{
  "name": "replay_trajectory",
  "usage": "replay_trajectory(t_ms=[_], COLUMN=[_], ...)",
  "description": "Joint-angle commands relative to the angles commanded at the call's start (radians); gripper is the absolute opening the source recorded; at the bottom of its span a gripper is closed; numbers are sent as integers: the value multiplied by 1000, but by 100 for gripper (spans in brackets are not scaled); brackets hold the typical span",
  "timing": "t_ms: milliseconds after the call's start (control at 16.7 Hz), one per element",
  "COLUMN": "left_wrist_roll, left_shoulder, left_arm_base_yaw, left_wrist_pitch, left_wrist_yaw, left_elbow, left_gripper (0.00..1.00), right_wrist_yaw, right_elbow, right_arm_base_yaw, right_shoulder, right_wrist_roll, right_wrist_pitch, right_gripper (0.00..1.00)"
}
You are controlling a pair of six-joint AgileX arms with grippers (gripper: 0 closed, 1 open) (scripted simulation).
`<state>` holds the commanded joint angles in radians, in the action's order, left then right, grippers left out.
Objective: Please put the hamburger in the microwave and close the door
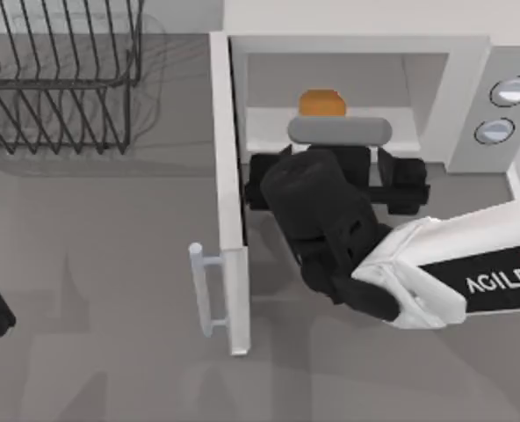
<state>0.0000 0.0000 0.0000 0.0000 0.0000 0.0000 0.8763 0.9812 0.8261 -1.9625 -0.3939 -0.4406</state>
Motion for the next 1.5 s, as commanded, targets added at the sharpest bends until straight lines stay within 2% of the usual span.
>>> replay_trajectory(t_ms=[300,780,1080,1500], left_wrist_roll=[0,0,0,0], left_shoulder=[0,0,0,0], left_arm_base_yaw=[0,0,0,0], left_wrist_pitch=[0,0,0,0], left_wrist_yaw=[0,0,0,0], left_elbow=[0,0,0,0], left_gripper=[100,100,100,100], right_wrist_yaw=[-2,-33,-171,-477], right_elbow=[51,17,-146,-530], right_arm_base_yaw=[0,-29,-165,-455], right_shoulder=[127,179,461,1195], right_wrist_roll=[1,15,76,217], right_wrist_pitch=[172,179,219,336], right_gripper=[100,100,100,100])
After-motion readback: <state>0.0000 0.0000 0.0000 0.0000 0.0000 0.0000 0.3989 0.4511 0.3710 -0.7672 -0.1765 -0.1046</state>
